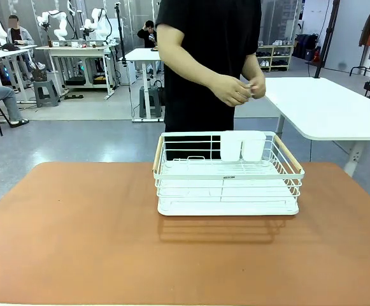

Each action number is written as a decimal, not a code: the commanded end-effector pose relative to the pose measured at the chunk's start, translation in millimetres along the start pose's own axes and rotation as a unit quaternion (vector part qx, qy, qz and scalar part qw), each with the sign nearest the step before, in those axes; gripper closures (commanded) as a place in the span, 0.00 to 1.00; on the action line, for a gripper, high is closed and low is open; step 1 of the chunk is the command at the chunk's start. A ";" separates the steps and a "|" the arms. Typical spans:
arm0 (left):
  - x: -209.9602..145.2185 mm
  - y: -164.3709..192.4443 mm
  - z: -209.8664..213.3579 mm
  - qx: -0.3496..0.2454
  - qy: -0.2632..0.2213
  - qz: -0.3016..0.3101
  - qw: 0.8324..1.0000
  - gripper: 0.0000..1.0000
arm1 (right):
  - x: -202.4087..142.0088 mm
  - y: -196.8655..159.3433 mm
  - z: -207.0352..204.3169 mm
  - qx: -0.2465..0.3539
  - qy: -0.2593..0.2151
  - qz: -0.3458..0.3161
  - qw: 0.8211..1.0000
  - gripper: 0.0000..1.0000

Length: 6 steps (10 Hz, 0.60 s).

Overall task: Clean the table.
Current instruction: Pick up the Lint Roller when the human hands it over.

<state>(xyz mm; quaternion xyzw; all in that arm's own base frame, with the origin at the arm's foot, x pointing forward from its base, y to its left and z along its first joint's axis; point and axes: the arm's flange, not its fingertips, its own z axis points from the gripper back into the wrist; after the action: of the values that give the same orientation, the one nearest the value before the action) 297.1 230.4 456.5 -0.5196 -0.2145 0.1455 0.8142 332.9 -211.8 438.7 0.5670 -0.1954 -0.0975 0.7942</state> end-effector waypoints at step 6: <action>-0.2 -1.9 3.7 -0.012 -0.002 -0.011 1.000 0.00 | -0.1 2.9 0.1 0.007 -0.006 0.007 1.000 0.00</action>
<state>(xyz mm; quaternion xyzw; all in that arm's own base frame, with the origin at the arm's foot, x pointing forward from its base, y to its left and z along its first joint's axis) 297.1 230.4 456.5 -0.5196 -0.2144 0.1453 0.8142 332.9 -211.8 438.7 0.5671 -0.1955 -0.0974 0.7942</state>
